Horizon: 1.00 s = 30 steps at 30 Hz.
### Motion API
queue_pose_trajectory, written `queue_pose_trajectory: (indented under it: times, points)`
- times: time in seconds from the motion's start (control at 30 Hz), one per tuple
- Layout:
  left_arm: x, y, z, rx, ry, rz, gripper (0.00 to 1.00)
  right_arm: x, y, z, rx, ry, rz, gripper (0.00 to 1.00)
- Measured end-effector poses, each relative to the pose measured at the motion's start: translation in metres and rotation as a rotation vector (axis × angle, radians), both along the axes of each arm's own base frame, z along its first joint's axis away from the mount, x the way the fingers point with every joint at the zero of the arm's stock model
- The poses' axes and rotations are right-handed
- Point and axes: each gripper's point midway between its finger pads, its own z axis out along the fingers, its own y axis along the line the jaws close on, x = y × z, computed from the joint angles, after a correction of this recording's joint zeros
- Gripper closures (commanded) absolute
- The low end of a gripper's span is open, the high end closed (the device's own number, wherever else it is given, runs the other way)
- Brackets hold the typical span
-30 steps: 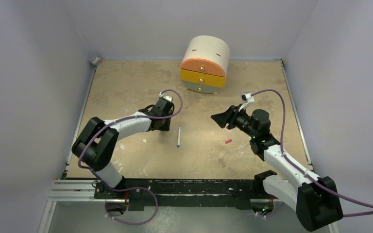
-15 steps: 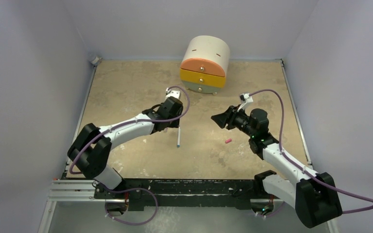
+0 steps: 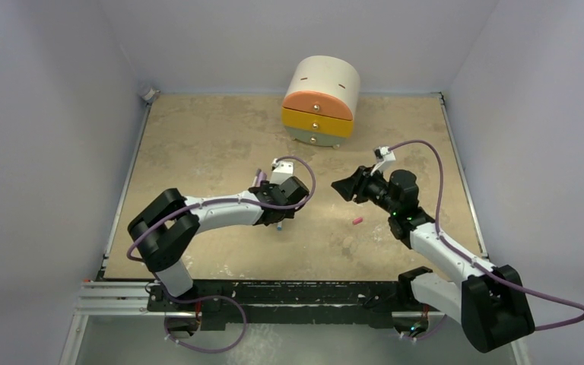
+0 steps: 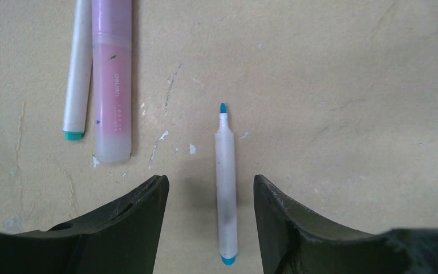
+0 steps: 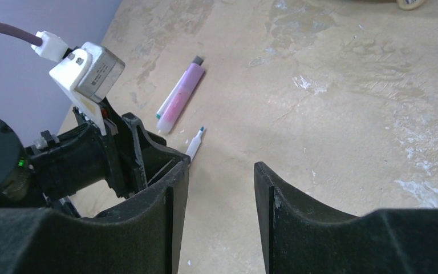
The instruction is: Insert the pens into the pen caps
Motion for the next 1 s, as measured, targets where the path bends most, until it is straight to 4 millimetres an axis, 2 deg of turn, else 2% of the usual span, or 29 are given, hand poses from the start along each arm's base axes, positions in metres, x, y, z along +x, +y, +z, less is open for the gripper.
queue_pose_trajectory:
  times: [0.17,0.3,0.37,0.6,0.7,0.77,0.9,1.0]
  points:
    - [-0.004,0.009,-0.018,0.050,0.036,0.032,0.52,0.001,0.000,-0.006,-0.006,0.018,-0.003,0.53]
    - [-0.008,0.004,-0.024,0.030,0.067,0.024,0.59,0.002,-0.002,-0.007,-0.010,0.019,-0.015,0.53]
    - [-0.009,0.000,-0.024,0.011,0.078,0.018,0.66,0.002,-0.002,-0.007,-0.011,0.019,-0.018,0.54]
    - [-0.011,-0.006,-0.026,-0.020,0.093,0.009,1.00,0.004,-0.008,-0.014,-0.023,0.054,-0.061,0.53]
    - [-0.011,-0.006,-0.025,-0.021,0.091,0.007,1.00,0.008,-0.019,-0.027,-0.038,0.126,-0.149,0.51]
    - [-0.011,-0.006,-0.025,-0.018,0.090,0.003,1.00,0.008,-0.028,-0.038,-0.051,0.185,-0.209,0.53]
    - [-0.010,-0.006,-0.025,-0.005,0.086,-0.019,1.00,0.000,-0.045,-0.064,-0.069,0.325,-0.335,0.57]
    - [-0.007,-0.008,-0.020,-0.005,0.068,-0.043,1.00,-0.009,-0.057,-0.080,-0.093,0.413,-0.411,0.57]
